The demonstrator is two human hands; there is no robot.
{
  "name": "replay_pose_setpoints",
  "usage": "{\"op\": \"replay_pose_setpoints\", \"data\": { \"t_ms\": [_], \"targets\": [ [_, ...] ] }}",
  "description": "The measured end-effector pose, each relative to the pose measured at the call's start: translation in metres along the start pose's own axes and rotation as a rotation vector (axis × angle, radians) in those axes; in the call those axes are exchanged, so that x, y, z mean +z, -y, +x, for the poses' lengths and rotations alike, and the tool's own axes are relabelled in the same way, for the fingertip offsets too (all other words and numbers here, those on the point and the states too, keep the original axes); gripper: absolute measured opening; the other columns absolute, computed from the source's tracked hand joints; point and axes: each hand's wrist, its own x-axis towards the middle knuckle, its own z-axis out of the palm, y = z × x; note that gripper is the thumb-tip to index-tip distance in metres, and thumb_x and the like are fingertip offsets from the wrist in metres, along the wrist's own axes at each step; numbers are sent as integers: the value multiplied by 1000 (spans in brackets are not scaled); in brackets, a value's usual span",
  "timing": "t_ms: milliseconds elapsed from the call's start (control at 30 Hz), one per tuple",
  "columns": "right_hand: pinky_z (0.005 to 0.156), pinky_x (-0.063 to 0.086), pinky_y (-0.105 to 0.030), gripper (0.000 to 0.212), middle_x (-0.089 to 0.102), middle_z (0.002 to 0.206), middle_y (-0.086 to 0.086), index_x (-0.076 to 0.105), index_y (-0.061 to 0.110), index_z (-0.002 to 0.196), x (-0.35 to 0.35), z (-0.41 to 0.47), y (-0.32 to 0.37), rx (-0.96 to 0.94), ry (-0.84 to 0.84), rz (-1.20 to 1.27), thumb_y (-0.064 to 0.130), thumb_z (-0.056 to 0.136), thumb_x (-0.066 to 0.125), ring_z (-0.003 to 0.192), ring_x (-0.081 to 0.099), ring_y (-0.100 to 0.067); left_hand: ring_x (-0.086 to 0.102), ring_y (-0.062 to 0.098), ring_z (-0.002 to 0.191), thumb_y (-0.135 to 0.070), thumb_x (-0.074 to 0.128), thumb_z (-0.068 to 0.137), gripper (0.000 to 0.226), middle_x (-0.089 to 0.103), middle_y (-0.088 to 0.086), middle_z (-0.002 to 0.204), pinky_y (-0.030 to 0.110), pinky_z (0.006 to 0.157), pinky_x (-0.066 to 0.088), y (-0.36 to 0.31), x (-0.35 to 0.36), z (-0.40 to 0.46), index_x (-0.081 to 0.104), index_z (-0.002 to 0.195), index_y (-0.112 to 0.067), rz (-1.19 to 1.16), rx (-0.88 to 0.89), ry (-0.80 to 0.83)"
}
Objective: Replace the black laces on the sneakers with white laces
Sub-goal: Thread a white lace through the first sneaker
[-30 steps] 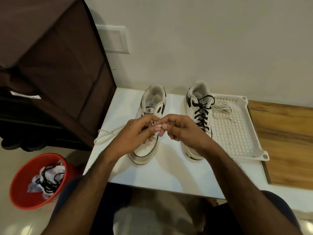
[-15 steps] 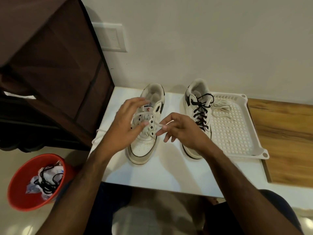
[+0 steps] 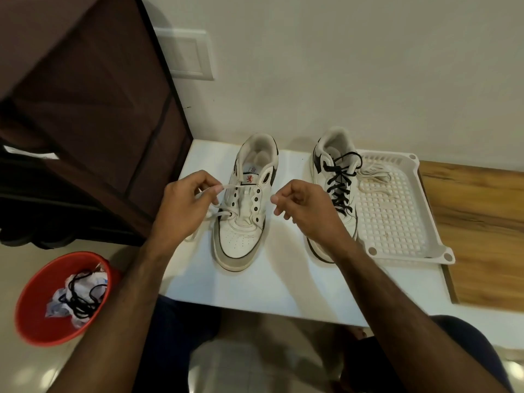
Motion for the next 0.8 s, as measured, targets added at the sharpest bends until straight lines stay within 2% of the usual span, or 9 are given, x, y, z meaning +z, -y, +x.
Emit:
{"op": "replay_pose_setpoints", "data": {
  "t_ms": [67, 167, 267, 333, 400, 533, 600, 700, 800],
  "targets": [
    [59, 47, -20, 8, 71, 86, 4, 64, 19, 98, 6, 1, -9, 69, -5, -106, 22, 94, 70, 70, 67, -5, 55, 13, 58, -16, 70, 94, 10, 61, -4, 62, 23, 56, 41, 7, 1, 0, 71, 86, -21, 77, -32, 19],
    [67, 49, -28, 43, 64, 99, 5, 53, 20, 112, 31, -3, -14, 160, 22, -198, 46, 86, 77, 83, 63, -8, 55, 0, 53, -11, 67, 94, 14, 59, -21, 57, 12, 55, 41, 5, 11, 2, 75, 90, -23, 140, -4, 72],
    [70, 49, -34, 58, 58, 102, 4, 43, 23, 108, 57, -8, -16, 175, -26, -273, 62, 80, 75, 85, 60, -12, 69, 4, 81, -18, 74, 90, 8, 73, -18, 85, 33, 79, 59, 5, 18, 5, 75, 90, -26, 130, 27, 105],
    [71, 50, -37, 54, 59, 101, 4, 40, 22, 107, 66, -8, -18, 173, -63, -328, 62, 84, 69, 86, 62, -18, 67, 7, 86, -22, 79, 86, 7, 71, -15, 88, 37, 82, 58, 7, 21, 4, 73, 86, -25, 150, 41, 129],
    [70, 50, -37, 46, 60, 100, 3, 41, 21, 107, 67, -5, -20, 171, -78, -339, 55, 87, 65, 87, 62, -19, 64, 4, 80, -23, 81, 85, 12, 66, -19, 81, 31, 74, 54, 8, 23, 2, 70, 83, -26, 183, 54, 146],
    [66, 44, -34, 35, 62, 96, 3, 46, 19, 105, 56, -1, -19, 110, -66, -399, 45, 90, 61, 84, 61, -19, 67, 2, 82, -14, 79, 85, 15, 70, -14, 83, 16, 74, 49, 4, 29, -1, 65, 82, -21, 92, 44, 194],
    [67, 48, -36, 32, 63, 92, 2, 49, 17, 104, 46, 0, -19, 47, -86, -481, 44, 90, 61, 82, 61, -20, 68, 1, 81, -8, 80, 83, 17, 72, -11, 81, 10, 74, 46, -1, 34, -3, 64, 79, -15, 40, 26, 187],
    [65, 50, -37, 28, 63, 86, 1, 54, 15, 102, 33, 2, -19, -41, -149, -583, 38, 90, 64, 78, 61, -21, 66, 1, 75, -5, 80, 81, 16, 72, -8, 79, 13, 70, 48, -6, 45, -7, 65, 79, -10, 3, -1, 186],
    [69, 54, -38, 25, 65, 84, 2, 61, 15, 102, 30, 3, -21, -58, -187, -558, 33, 87, 68, 78, 62, -20, 65, 0, 73, -4, 80, 82, 13, 71, -9, 78, 8, 69, 46, -9, 55, -8, 72, 88, -12, -44, -7, 155]
  ]
}}
